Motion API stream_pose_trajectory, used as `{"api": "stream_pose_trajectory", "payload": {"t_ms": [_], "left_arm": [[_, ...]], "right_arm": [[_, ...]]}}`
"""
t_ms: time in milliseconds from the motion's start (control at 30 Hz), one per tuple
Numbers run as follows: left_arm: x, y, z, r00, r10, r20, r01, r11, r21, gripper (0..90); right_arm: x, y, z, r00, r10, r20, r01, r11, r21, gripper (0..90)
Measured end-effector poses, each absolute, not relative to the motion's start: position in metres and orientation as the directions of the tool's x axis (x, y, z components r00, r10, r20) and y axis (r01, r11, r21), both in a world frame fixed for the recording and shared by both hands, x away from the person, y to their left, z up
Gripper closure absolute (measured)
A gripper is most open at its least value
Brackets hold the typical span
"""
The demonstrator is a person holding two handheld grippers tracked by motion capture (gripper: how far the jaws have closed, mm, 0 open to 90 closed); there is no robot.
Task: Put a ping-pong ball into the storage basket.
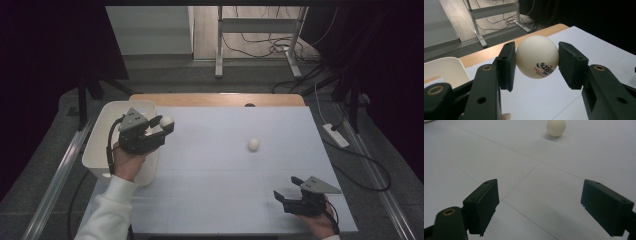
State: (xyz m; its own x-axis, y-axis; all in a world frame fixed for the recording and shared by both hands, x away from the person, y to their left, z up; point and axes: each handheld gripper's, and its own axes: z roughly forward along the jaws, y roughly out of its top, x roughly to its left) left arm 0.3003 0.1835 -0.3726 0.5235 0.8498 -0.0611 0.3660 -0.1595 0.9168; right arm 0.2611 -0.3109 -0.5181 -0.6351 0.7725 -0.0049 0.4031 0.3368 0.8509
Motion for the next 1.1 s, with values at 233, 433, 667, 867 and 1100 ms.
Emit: {"api": "stream_pose_trajectory", "payload": {"t_ms": [233,433,667,867,1100], "left_arm": [[0.3,0.188,-0.373,0.513,0.856,-0.063,0.366,-0.151,0.918,50.6],[0.299,0.191,-0.372,0.504,0.861,-0.065,0.367,-0.146,0.919,50.6],[0.298,0.196,-0.373,0.493,0.867,-0.065,0.37,-0.141,0.918,50.6],[0.297,0.201,-0.373,0.48,0.875,-0.07,0.373,-0.131,0.919,50.6],[0.297,0.207,-0.373,0.465,0.882,-0.073,0.377,-0.123,0.918,50.6]], "right_arm": [[0.261,-0.311,-0.518,-0.635,0.773,-0.006,0.403,0.337,0.851,15.0],[0.261,-0.311,-0.518,-0.634,0.773,-0.006,0.404,0.337,0.85,15.0],[0.261,-0.311,-0.518,-0.634,0.773,-0.004,0.401,0.334,0.853,15.0],[0.261,-0.311,-0.518,-0.635,0.773,-0.006,0.399,0.334,0.854,15.0],[0.261,-0.311,-0.517,-0.634,0.773,-0.006,0.399,0.334,0.854,15.0]]}}
